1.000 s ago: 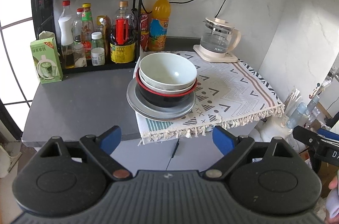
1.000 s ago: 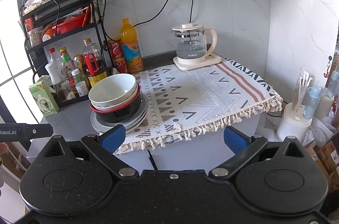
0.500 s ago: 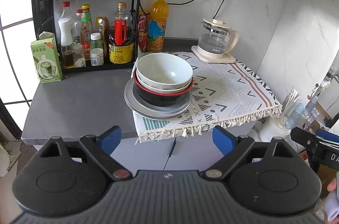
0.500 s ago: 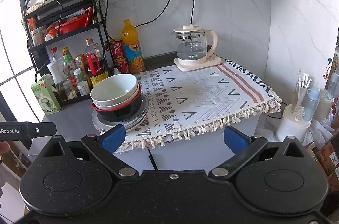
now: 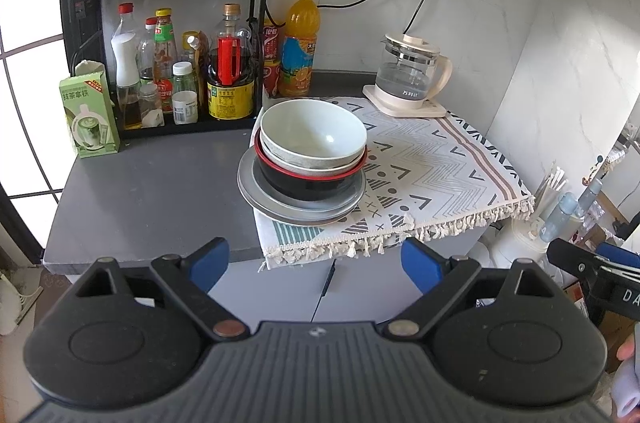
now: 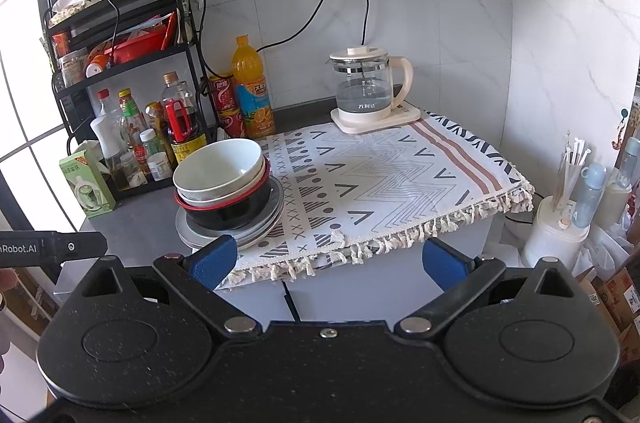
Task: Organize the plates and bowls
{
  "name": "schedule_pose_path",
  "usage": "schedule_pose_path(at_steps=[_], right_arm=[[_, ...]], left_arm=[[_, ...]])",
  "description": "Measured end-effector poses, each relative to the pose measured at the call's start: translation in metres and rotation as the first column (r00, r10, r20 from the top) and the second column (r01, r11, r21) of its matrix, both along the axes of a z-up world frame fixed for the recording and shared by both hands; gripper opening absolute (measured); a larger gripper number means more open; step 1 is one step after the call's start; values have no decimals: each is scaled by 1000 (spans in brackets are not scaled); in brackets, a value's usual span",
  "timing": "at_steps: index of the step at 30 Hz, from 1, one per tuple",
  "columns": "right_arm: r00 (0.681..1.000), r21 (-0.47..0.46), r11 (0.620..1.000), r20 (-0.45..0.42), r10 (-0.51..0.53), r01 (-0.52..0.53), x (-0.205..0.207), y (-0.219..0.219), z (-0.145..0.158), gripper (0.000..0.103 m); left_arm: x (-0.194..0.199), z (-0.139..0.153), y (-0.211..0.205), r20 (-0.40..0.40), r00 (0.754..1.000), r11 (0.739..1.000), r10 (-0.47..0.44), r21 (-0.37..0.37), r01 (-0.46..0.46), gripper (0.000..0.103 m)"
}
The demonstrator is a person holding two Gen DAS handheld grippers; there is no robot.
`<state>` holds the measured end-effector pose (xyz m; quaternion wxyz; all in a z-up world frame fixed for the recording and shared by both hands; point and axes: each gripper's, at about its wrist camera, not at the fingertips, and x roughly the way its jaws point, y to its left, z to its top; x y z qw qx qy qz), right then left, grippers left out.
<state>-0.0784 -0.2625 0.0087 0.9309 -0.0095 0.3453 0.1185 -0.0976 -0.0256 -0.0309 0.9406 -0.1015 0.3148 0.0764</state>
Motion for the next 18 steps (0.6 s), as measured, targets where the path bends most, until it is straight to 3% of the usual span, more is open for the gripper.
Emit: schedule_pose_path(at_steps=[18], right_arm=[[1000,0,1000,-1,-4,4,0,3,-1,100]], left_arm=[[-1,-1,5,-7,1000,1000,3,3,-3,92]])
